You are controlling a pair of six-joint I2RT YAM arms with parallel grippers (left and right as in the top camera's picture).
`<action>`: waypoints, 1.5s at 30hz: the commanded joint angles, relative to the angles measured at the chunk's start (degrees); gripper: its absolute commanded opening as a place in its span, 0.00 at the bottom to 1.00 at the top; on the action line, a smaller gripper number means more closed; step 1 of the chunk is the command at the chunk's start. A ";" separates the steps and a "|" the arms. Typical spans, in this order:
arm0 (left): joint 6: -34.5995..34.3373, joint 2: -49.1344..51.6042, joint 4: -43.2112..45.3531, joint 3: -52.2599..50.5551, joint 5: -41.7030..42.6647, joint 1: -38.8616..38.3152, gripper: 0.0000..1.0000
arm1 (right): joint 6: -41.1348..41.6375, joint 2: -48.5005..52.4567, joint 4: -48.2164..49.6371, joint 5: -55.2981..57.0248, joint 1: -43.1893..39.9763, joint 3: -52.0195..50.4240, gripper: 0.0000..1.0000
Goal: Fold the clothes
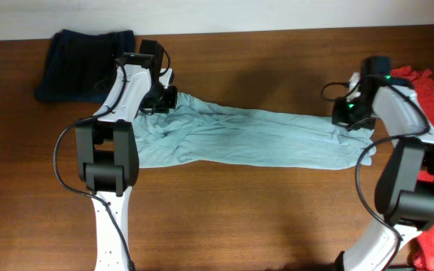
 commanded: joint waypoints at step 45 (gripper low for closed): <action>0.02 10.25 -13.44 21.33 2.14 -6.84 0.01 | -0.42 -4.76 -6.45 -12.37 4.09 -5.09 0.09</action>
